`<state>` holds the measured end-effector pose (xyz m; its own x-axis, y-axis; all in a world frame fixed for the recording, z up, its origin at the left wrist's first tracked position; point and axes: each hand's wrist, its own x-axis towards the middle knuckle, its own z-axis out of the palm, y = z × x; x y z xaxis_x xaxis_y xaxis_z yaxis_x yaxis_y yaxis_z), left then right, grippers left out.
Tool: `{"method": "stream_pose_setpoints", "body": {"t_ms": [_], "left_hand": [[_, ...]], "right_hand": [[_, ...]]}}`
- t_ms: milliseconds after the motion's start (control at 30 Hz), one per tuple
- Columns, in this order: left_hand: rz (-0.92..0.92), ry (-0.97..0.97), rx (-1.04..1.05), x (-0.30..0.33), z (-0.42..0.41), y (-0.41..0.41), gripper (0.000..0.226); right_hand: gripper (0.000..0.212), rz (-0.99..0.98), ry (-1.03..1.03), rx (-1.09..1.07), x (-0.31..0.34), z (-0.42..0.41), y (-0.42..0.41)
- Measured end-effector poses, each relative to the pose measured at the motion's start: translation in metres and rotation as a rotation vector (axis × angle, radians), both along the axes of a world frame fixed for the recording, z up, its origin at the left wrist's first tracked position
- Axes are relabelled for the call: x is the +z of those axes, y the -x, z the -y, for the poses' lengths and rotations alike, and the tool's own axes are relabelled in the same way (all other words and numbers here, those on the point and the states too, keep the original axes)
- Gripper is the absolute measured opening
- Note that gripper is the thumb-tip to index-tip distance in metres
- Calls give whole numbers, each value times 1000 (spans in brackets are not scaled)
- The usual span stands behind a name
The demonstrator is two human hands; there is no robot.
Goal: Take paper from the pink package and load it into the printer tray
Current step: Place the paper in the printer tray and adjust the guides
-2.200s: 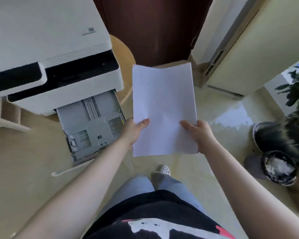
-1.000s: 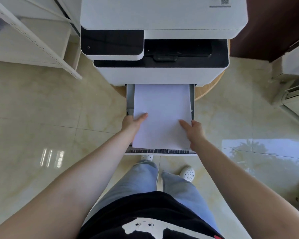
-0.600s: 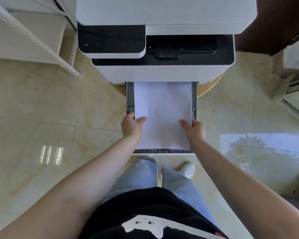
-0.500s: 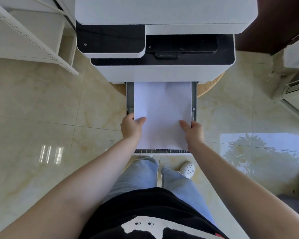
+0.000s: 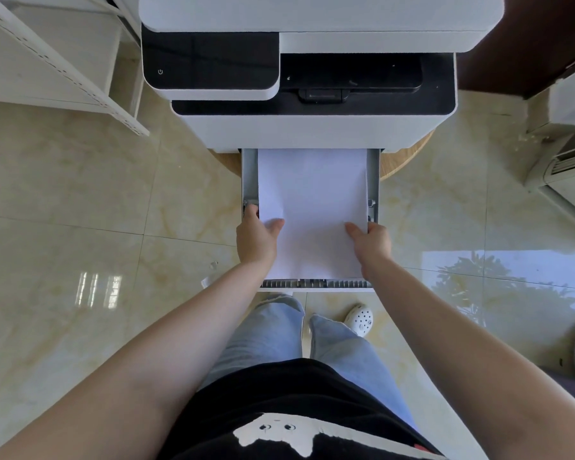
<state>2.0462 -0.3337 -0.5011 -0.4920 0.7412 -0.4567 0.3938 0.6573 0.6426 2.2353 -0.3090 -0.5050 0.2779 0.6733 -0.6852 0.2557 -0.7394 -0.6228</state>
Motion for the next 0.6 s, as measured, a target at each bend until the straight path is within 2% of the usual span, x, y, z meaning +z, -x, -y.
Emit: {"method": "stream_pose_setpoints", "body": {"t_ms": [67,267,400,500,600], "left_hand": [[-25,-8,-29,1,4,3,44],[-155,-33,-93,7,5,10,18],[-309,-30,-150,4,-1,8,28],[-404,-64,-196,0,2,8,30],[-476,-75,-182,-3,3,10,33]], "right_hand": [[14,34,-11,53,2,1,-3],[18,75,-48,65,6,4,-8],[17,84,-68,56,4,3,-5],[15,112,-83,134,4,4,-8],[17,294,-132,290,10,5,-16]]}}
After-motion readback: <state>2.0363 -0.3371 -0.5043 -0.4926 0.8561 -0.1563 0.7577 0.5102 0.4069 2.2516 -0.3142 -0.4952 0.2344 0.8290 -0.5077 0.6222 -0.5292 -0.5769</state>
